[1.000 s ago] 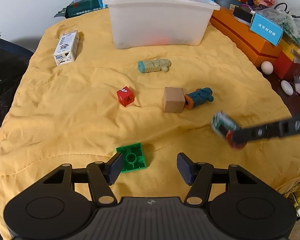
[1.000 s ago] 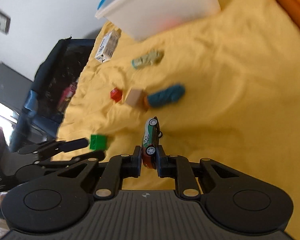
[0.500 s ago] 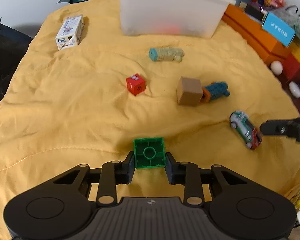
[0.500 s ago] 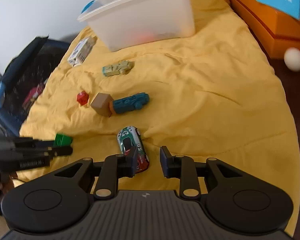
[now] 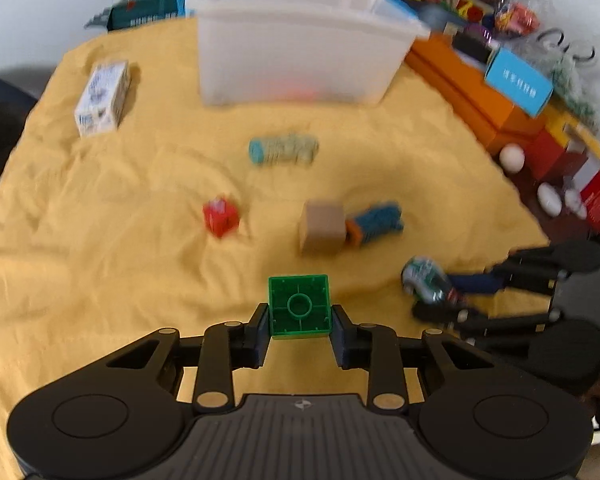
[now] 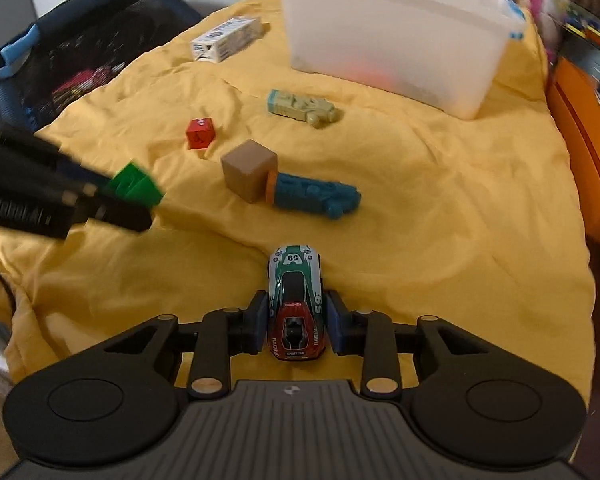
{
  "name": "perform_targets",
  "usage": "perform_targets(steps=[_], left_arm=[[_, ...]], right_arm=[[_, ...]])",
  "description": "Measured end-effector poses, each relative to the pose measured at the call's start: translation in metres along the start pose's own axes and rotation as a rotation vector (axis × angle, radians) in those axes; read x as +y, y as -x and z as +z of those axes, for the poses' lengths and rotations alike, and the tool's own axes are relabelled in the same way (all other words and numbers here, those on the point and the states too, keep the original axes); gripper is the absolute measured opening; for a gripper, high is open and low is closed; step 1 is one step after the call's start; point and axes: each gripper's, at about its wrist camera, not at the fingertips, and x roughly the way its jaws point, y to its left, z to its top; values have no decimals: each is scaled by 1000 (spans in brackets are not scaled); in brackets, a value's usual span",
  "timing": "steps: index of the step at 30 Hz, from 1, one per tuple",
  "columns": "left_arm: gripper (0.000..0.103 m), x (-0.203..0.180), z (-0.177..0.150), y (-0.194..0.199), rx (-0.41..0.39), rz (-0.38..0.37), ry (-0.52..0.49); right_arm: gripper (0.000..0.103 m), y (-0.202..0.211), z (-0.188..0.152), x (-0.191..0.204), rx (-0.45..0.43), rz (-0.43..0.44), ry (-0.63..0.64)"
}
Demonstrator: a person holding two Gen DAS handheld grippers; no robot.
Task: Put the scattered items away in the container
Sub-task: 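Carry the green brick and green-red car into the bin and release them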
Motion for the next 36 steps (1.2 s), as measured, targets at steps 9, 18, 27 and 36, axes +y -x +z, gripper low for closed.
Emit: perform_targets(steps=[9, 18, 27, 36], left_arm=[[34, -1, 120, 41, -247, 2, -72], [34, -9, 261, 3, -397, 157, -138], [41, 20, 274, -79, -182, 185, -38], [63, 14, 247, -22, -292, 179, -84]], right_arm=[[33, 46, 95, -58, -209, -45, -67], [33, 29, 218, -110, -280, -122, -149], [41, -41, 234, -129, -140, -190, -215], [55, -7, 230, -113, -219, -183, -177]])
